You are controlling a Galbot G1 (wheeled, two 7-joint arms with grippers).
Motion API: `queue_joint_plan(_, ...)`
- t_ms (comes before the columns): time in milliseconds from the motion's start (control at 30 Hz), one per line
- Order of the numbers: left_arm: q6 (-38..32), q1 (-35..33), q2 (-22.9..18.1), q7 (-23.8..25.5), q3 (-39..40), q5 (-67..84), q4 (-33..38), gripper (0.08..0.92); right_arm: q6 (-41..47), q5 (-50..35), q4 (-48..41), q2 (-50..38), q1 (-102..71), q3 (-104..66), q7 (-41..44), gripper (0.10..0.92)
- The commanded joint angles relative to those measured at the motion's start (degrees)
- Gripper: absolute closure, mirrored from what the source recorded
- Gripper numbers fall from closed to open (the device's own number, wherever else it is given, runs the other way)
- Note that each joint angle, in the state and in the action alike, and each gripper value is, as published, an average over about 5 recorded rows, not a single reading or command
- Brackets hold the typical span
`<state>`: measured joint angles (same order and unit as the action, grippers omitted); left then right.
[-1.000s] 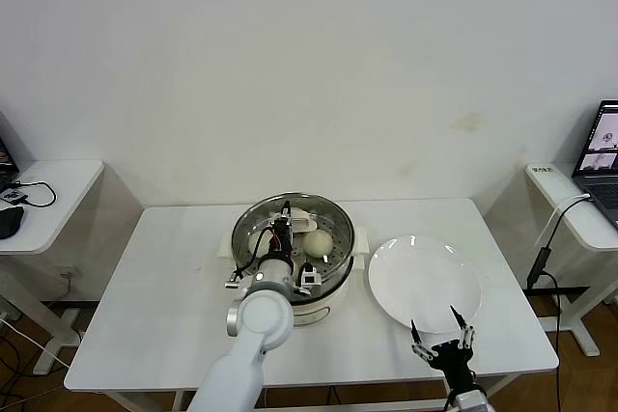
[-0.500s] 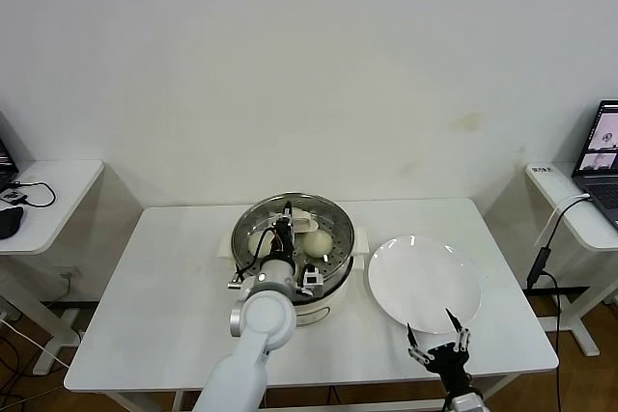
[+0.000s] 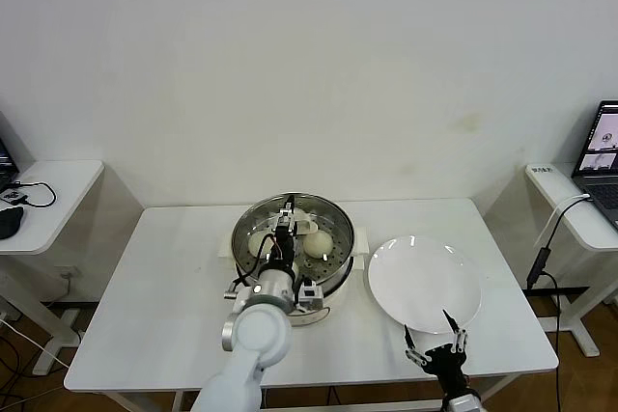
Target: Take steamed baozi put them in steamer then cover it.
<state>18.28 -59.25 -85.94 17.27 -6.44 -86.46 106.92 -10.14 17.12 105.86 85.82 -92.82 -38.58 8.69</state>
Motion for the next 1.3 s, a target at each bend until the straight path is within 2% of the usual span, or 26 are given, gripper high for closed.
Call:
queue_joint_plan(33, -2.4, -8.6, 4.7, -1.7, 0.1, 7.1, 12.1, 0.341, 0.0, 0.0, 0.0, -0.1, -0.3, 0.0, 0.0, 0.202)
queue_joint_plan(200, -3.8, -16.4, 7.2, -3.1, -2.3, 19.1, 20.6, 0.209, -0.1, -0.4, 0.0, -0.7, -0.8, 0.1, 0.0, 0.203)
queue_joint_plan(333, -8.7, -25.7, 7.5, -9.8, -10.0, 43.7, 26.0, 0.18, -1.1, -2.3, 0.8, -2.4, -2.0, 0.3, -0.1, 0.202)
queue_joint_plan(500, -21.0, -32.7, 11.8, -19.8, -24.4, 77.1, 23.4, 0.177, -1.1, -4.0, 2.1, -3.8, -2.7, 1.6, 0.1, 0.203)
queue_joint_plan(600, -23.0, -36.4, 12.5, -23.5, -30.7, 88.0, 21.3, 0.177, -0.8, -4.2, 2.3, -3.7, -2.8, 2.5, 0.1, 0.202)
queue_joint_plan(700, -22.3, -40.2, 12.2, -26.3, -33.3, 98.1, 20.6, 0.177, -0.8, -5.4, 2.9, -3.9, -3.5, 3.5, 0.2, 0.203)
queue_joint_plan(933, -27.5, -48.5, 10.7, -28.4, -32.8, 101.2, 18.9, 0.177, 1.1, -12.5, 6.6, -7.1, -5.8, 5.7, 0.5, 0.202)
queue_joint_plan(1067, -29.4, -50.2, 9.5, -29.2, -32.6, 100.5, 17.1, 0.177, 2.8, -15.2, 8.1, -9.4, -6.8, 5.8, 0.4, 0.203)
queue_joint_plan(1300, -32.4, -52.1, 7.8, -27.5, -33.0, 96.4, 16.3, 0.177, 3.5, -15.8, 7.9, -10.5, -7.7, 6.3, 0.0, 0.203)
